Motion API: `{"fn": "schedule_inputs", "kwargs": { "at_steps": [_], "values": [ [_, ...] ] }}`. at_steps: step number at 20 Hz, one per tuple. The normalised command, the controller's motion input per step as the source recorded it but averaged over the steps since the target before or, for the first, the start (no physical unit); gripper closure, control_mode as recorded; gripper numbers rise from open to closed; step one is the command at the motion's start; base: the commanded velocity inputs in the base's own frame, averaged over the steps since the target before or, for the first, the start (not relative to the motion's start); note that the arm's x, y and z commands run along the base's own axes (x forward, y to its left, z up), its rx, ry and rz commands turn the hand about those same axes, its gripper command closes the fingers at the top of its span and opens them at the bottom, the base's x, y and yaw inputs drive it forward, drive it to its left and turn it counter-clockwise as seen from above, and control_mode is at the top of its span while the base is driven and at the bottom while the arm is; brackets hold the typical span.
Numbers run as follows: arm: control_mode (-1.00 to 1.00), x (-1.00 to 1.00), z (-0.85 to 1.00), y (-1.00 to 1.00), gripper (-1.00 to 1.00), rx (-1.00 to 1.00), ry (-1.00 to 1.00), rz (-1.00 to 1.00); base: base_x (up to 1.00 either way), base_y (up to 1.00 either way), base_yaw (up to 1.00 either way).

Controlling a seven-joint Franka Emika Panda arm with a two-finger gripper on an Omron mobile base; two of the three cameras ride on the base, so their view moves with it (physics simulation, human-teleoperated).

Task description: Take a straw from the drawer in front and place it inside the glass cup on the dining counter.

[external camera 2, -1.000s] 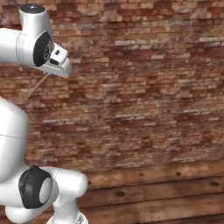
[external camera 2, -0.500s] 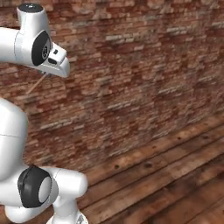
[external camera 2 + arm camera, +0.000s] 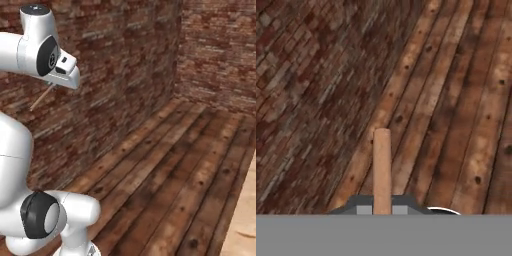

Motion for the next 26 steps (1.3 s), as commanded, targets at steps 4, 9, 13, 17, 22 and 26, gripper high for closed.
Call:
{"fn": "schedule_inputs", "kwargs": {
  "at_steps": [4,9,13,17,22,26],
  "values": [
    [1.00,0.00,0.00,0.00,1.00,0.00,0.00,0.00,0.97,0.07,-0.54],
    [1.00,0.00,0.00,0.00,1.00,0.00,0.00,0.00,1.00,0.35,-0.38],
    [1.00,0.00,0.00,0.00,1.00,0.00,0.00,0.00,1.00,0.41,-0.35],
    [1.00,0.00,0.00,0.00,1.00,0.00,0.00,0.00,1.00,0.31,-0.33],
    [1.00,0.00,0.00,0.00,1.00,0.00,0.00,0.00,1.00,0.23,-0.31],
    [1.00,0.00,0.00,0.00,1.00,0.00,0.00,0.00,1.00,0.21,-0.32]
  ]
}}
